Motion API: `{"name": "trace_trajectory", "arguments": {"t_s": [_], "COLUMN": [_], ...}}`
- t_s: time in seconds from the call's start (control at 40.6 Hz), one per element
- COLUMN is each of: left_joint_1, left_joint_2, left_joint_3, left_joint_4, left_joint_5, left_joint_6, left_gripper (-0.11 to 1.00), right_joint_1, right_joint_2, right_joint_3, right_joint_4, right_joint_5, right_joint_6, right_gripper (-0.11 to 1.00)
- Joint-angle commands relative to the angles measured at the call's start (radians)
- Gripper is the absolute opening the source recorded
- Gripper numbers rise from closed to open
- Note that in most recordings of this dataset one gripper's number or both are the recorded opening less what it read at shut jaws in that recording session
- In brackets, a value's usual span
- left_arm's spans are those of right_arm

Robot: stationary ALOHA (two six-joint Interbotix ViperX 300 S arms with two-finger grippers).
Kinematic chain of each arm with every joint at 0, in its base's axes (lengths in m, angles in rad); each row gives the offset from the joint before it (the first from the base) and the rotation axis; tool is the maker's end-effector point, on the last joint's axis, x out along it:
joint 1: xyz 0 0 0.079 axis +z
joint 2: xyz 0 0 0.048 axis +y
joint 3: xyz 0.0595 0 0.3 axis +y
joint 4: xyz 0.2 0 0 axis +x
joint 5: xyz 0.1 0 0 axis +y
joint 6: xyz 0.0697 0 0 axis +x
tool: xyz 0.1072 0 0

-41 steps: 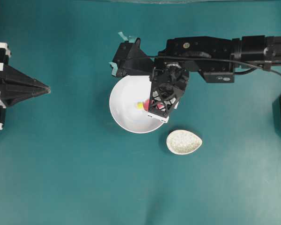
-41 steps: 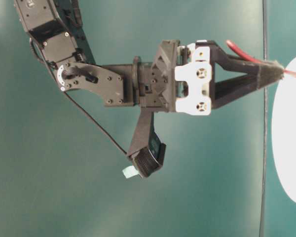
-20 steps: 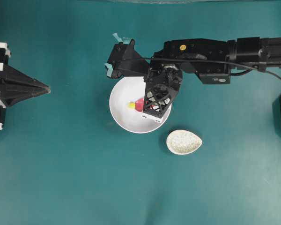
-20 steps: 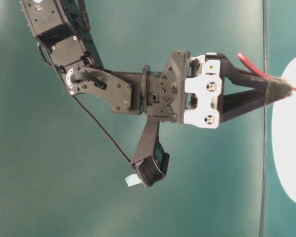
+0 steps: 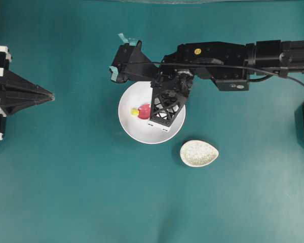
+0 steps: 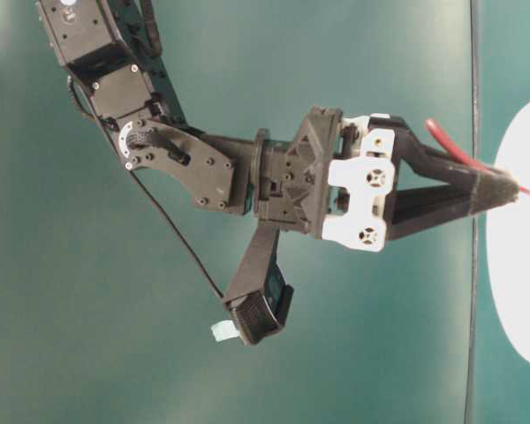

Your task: Scoop the yellow hexagonal prism block from the bowl with a spoon using the right arm.

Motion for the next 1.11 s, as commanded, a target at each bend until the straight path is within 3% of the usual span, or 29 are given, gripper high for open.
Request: {"name": "trace_trajectory", "arguments": {"t_s": [0.0,1.083], "left_joint_1": [0.0,0.0], "left_joint_2": [0.003,0.008], "left_joint_3": [-0.018,-0.018], "left_joint_4": [0.003,0.003], "left_joint_5": [-0.005,-0.005], "left_joint_6": [-0.002,-0.002], "left_gripper": [0.0,0.0], "right_joint_1": [0.0,0.002], "right_joint_2": [-0.017,-0.043], "right_joint_3": [-0.021,0.015], "right_joint_4": [0.0,0.012], "right_joint_5": [-0.015,-0.137], "right_joint_6": [-0.003,-0.002], "right_gripper": [0.22,0.22]}}
